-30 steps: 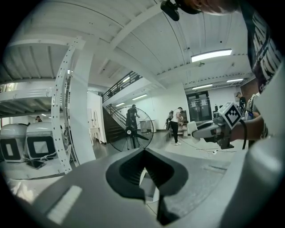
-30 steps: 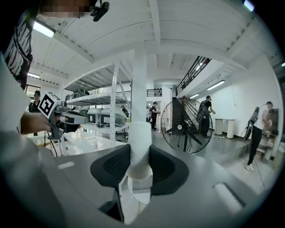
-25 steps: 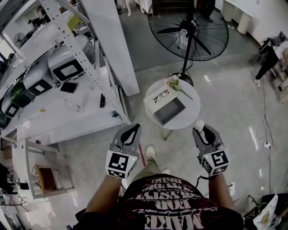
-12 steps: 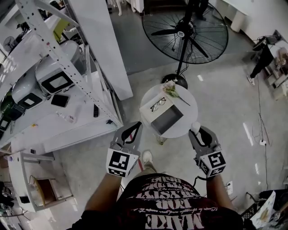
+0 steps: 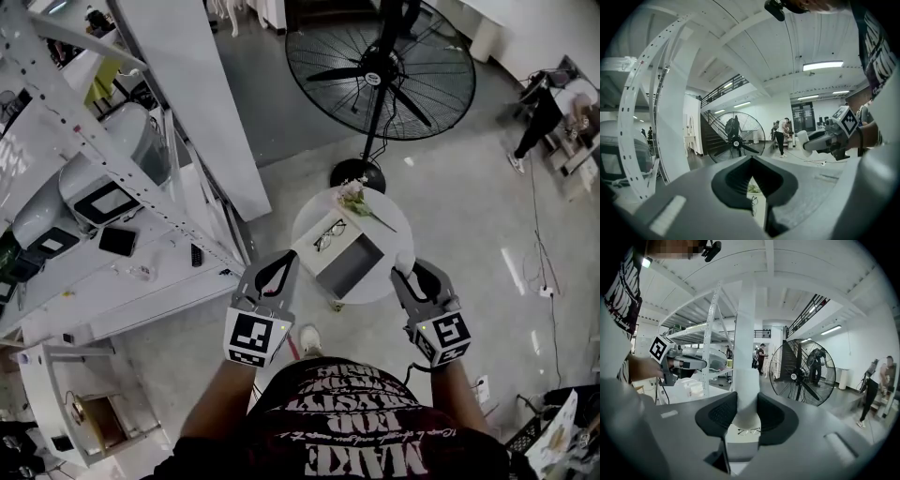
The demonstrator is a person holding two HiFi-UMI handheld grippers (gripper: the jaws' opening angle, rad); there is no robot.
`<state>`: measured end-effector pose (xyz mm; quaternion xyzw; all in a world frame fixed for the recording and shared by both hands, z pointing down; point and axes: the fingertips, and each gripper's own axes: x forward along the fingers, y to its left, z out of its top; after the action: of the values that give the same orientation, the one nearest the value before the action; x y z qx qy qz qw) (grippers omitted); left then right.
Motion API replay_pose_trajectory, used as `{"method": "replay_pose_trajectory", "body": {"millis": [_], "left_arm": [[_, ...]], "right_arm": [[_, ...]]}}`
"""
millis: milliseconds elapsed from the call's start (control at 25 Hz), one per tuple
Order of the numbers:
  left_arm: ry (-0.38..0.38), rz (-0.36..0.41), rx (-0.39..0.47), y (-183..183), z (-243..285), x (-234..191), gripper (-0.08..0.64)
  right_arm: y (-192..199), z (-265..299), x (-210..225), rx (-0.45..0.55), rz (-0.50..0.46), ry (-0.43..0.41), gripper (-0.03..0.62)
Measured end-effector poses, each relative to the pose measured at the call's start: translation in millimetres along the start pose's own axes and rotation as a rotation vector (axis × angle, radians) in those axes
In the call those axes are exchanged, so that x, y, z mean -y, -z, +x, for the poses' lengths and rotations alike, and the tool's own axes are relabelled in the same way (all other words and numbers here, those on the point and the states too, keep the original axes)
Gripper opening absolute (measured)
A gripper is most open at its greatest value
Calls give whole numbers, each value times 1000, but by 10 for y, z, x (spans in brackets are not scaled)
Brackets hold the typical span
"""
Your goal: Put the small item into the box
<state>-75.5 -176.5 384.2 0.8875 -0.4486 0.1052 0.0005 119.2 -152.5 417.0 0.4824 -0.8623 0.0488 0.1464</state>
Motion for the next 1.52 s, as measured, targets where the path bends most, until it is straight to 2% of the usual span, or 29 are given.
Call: {"method": "replay_pose_trajectory", "body": {"millis": [280, 560, 760, 920, 1520], "left_arm": [[22, 25, 21, 4, 154, -346, 0], [78, 25, 25, 11, 351, -368, 0], [139, -17, 16, 26, 550, -265, 0], [148, -15, 36, -56, 689, -195, 0], [41, -45, 8, -50, 1267, -400, 0]], "right_arm": [[-185, 327, -82, 7, -23, 16, 155], [-254, 399, -9, 3, 6, 39, 155], [-155, 451, -1, -31, 1, 32, 156], [49, 550, 72, -84, 5, 19, 156], [860, 1184, 473, -266, 33, -118, 156]]}}
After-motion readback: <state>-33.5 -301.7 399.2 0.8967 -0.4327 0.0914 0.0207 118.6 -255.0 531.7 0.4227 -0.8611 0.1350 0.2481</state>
